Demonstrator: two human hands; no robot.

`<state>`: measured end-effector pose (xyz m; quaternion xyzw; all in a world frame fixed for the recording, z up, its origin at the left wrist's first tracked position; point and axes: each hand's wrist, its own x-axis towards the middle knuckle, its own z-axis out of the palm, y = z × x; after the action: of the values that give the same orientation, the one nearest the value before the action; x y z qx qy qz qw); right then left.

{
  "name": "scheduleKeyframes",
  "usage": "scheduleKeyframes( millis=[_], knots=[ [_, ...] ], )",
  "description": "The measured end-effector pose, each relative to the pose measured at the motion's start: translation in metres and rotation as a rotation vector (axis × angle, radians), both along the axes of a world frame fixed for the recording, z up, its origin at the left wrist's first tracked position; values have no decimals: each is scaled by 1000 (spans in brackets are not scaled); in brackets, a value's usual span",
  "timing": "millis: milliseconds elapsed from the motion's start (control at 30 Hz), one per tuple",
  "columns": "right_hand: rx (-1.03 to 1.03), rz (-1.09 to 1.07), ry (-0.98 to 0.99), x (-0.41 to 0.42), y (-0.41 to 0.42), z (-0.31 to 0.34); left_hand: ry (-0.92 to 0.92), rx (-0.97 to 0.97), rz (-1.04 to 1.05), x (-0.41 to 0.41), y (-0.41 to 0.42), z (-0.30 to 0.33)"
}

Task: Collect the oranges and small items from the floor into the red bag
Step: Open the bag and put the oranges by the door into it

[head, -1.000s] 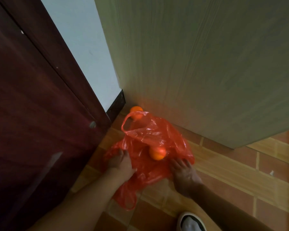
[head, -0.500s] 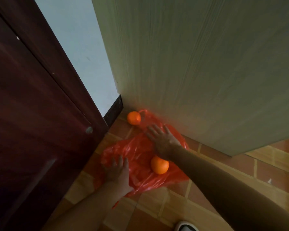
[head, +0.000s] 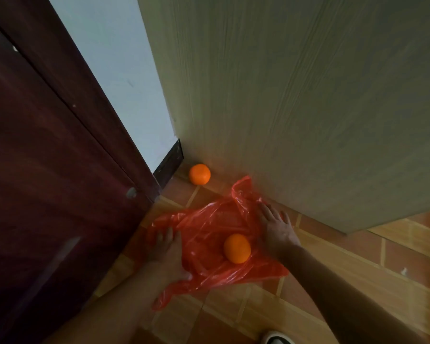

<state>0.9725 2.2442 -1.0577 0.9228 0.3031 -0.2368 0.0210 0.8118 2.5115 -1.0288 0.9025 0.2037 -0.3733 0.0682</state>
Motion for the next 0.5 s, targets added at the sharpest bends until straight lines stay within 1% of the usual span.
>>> scheduleKeyframes(
  millis=[100,167,233,367,500],
  knots=[
    [215,-42,-138,-8,11,20,-78,-23,-21,6,3,5],
    [355,0,-221,-11,23,29,-140,-42,-26,7,7,8],
    [433,62,-249,-13,41,34,-194,-51,-7,6,11,11],
    [518,174,-290,-6,91,48,-315,-27,8,0,24,14],
    [460,283,-256,14,139,42,-423,-13,-54,-10,38,17]
  ],
)
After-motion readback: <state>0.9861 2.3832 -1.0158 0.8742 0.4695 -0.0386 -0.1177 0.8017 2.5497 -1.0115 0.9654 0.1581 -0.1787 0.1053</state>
